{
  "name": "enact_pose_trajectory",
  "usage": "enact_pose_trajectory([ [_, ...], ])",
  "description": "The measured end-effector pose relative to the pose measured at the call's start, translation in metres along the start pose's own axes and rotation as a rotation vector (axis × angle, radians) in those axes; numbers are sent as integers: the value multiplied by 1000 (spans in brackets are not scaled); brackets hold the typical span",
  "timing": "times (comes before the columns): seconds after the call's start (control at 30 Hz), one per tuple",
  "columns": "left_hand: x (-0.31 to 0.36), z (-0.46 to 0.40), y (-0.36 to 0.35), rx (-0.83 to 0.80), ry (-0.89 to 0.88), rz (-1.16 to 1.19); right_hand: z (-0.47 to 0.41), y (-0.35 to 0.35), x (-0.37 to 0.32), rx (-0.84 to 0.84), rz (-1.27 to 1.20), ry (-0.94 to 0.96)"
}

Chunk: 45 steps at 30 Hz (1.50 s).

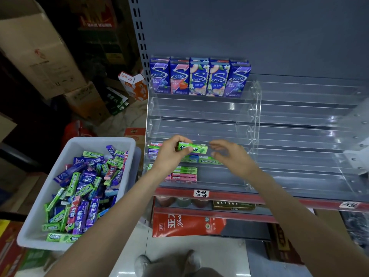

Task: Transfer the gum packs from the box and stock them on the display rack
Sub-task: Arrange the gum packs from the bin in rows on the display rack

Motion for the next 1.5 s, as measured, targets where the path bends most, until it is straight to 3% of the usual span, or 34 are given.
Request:
enact_pose_trajectory([
  [0.1, 14, -3, -15, -38, -38, 9, 7, 12, -9, 25, -252, 31],
  [0.23, 22, -8, -31, -59, -58, -19, 10, 31, -4, 118, -247, 30],
  [0.33, 18, -9, -28, -45, -153, -436, 15, 43, 16, 213, -87, -67],
  [0.43, 2, -5, -32, -182, -193, -885, 18, 40, 29, 242, 29, -105],
  [0.6, -8, -2, -41, -352, -229, -1109, 10, 26, 36, 216, 146, -132],
  [1.03, -7, -2, -42, -349, -219, -1069, -3, -12, 22, -110, 271, -104],
  [1.33, 0, -2, -40, -294, -218, -1040, -3, -15, 14, -100, 395, -77],
  [1.5, 15, 6, -9, -125, -230, -861, -3, -7, -7, -48, 377, -27],
])
Point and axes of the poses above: each hand's wrist, its own z-axis away from the middle knuckle, its own y-axis out of the back of the hand, x = y × z, the point moved 8 cm from there along -z, towards the middle knuckle, and after that the axes turned 4 degrees about -x, right-handed, at the moved point
